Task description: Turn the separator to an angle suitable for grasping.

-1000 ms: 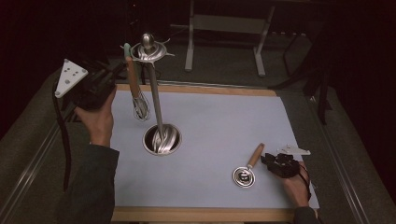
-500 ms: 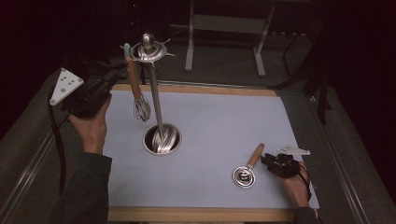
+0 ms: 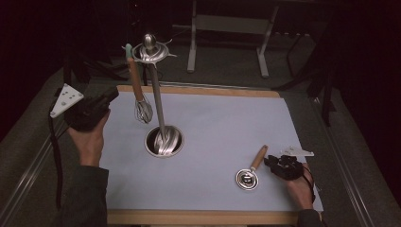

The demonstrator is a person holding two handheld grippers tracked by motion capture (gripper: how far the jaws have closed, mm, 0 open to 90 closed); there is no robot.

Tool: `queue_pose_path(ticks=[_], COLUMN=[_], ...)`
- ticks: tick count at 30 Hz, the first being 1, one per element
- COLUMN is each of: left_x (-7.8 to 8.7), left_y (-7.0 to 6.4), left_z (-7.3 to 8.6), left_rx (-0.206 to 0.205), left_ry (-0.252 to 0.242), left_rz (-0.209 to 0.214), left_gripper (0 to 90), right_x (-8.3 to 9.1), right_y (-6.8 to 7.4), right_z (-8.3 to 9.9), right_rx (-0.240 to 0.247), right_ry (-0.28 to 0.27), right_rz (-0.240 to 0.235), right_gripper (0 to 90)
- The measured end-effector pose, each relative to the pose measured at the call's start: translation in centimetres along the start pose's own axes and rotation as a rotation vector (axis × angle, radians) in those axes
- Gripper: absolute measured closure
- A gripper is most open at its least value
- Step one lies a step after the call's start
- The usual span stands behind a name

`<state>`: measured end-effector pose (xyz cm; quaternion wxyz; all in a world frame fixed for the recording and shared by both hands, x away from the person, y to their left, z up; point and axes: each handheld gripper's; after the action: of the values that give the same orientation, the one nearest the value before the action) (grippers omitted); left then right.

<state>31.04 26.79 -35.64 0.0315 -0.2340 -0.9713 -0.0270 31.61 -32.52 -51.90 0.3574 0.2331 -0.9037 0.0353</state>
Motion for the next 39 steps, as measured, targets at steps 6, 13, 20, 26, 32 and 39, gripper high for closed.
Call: queue_pose_path(ticks=[6, 13, 20, 26, 32, 39], left_x=[-0.3, -0.9, -0.9, -0.5, -0.3, -0.3], left_y=[-0.6, -1.3, -2.0, -2.8, -3.5, -3.7], left_z=[2.7, 6.4, 9.6, 12.2, 14.6, 16.4], left_rx=[0.015, 0.038, 0.072, 0.093, 0.101, 0.116], left_ry=[0.049, 0.121, 0.165, 0.205, 0.259, 0.289], left_rz=[0.003, 0.01, 0.011, 0.008, 0.011, 0.0], left_gripper=[89.3, 88.7, 88.2, 87.8, 87.1, 86.4], right_x=[-0.2, -0.2, -0.3, -0.3, -0.5, -0.6], right_y=[0.0, 0.1, 0.1, 0.1, 0.3, 0.3], right_z=[0.1, 0.1, 0.1, 0.1, 0.2, 0.2], right_rx=[-0.001, 0.001, 0.01, 0.013, 0.023, 0.025], right_ry=[0.003, 0.005, 0.013, 0.021, 0.033, 0.04], right_rz=[0.0, 0.003, 0.009, 0.01, 0.024, 0.037], right_gripper=[73.9, 76.3, 77.9, 78.0, 81.2, 86.6])
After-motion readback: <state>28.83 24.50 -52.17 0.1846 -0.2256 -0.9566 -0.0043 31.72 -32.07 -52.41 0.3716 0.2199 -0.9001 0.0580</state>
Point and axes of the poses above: each handheld gripper's, and its own axes: x roughly backward along the jaws, z roughly out of its underside, y roughly to its left, and after that the axes turned 5 degrees about -x, right-handed
